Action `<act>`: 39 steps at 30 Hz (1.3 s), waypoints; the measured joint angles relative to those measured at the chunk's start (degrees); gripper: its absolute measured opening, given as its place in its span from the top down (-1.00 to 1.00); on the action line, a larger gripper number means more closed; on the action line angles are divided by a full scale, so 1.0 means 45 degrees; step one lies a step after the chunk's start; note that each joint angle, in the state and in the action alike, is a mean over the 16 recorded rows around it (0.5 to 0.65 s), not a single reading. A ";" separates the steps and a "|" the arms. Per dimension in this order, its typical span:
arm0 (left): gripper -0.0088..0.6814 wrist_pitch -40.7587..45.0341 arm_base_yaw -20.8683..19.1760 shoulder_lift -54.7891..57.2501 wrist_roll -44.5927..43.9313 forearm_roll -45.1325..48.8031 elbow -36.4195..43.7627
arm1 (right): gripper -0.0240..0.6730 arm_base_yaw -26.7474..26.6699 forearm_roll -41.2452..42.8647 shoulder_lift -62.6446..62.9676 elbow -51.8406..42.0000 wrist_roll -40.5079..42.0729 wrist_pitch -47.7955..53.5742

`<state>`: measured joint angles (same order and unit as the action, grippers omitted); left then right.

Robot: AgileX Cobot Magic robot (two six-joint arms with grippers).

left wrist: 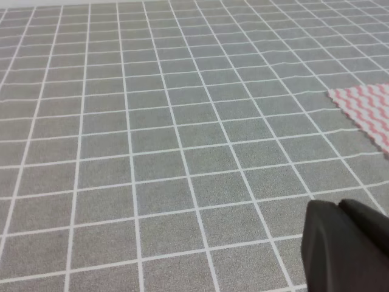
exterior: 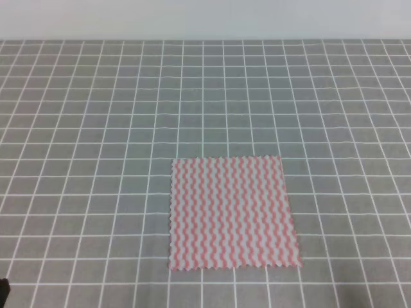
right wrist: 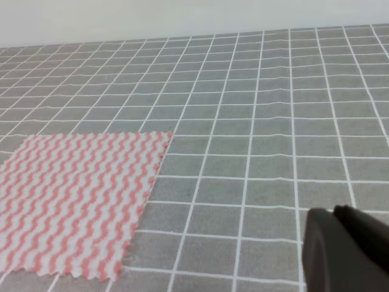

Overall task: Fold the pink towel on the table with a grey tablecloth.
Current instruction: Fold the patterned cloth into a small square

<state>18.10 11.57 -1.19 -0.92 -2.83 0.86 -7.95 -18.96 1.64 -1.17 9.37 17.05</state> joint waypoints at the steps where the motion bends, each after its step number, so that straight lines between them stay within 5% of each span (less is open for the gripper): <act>1: 0.98 -0.0009 0.0000 -0.0016 0.0000 0.0000 0.0013 | 0.98 0.0000 0.0000 0.0005 -0.0010 0.0000 -0.0006; 39: 0.98 -0.0119 0.0000 -0.0021 -0.0002 0.0052 0.0057 | 0.98 0.0000 0.0001 0.0024 -0.0065 -0.0002 -0.0041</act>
<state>17.57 11.57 -1.29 -0.93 -2.60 1.11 -7.96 -18.95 1.75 -1.46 9.36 16.86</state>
